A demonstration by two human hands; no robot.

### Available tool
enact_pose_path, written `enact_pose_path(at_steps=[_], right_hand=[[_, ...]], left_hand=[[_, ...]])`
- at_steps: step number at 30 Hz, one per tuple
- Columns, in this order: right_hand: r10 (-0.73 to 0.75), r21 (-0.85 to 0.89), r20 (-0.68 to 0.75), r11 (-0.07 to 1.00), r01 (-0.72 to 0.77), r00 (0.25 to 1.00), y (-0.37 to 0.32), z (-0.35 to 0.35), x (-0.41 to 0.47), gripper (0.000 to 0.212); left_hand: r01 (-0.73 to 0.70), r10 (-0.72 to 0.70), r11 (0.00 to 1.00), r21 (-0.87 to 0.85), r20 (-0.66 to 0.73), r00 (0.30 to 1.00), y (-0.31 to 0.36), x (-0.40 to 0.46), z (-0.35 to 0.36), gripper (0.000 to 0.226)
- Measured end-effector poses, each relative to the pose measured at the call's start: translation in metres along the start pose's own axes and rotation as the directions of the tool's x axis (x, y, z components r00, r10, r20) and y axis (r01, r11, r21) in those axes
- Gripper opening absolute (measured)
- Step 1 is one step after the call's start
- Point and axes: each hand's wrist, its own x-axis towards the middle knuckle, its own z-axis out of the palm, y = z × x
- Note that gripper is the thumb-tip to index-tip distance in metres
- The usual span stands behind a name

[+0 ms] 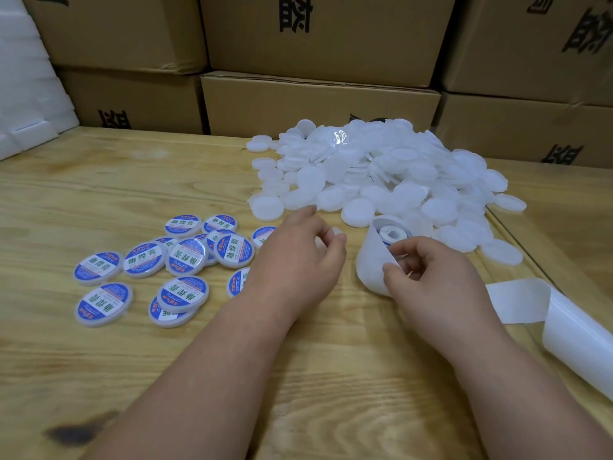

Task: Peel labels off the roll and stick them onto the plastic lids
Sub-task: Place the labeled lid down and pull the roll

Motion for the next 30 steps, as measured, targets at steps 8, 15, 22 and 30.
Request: enact_pose_path(at_steps=[8,15,22,30], right_hand=[[0.027,-0.022,0.049,0.999,-0.026,0.998,-0.004,-0.002,-0.003,0.003],[-0.021,0.004,0.101,1.0,0.021,0.995,-0.01,-0.004,-0.006,0.019],[-0.05,0.105,0.078,0.994,0.041,0.996,-0.01,-0.001,-0.008,0.031],[0.001,0.111,0.084,0.994,-0.01,0.996,-0.003,0.001,-0.002,0.028]], left_hand=[[0.046,-0.046,0.948,-0.315,0.007,0.999,0.015,-0.011,-0.007,0.01],[0.014,0.018,0.982,-0.188,0.171,0.985,0.01,-0.012,0.0,0.018],[-0.059,0.1,0.989,-0.136,0.314,0.944,0.014,-0.016,0.0,0.026],[-0.066,0.106,0.983,-0.172,0.237,0.966,0.01,-0.014,0.005,0.015]])
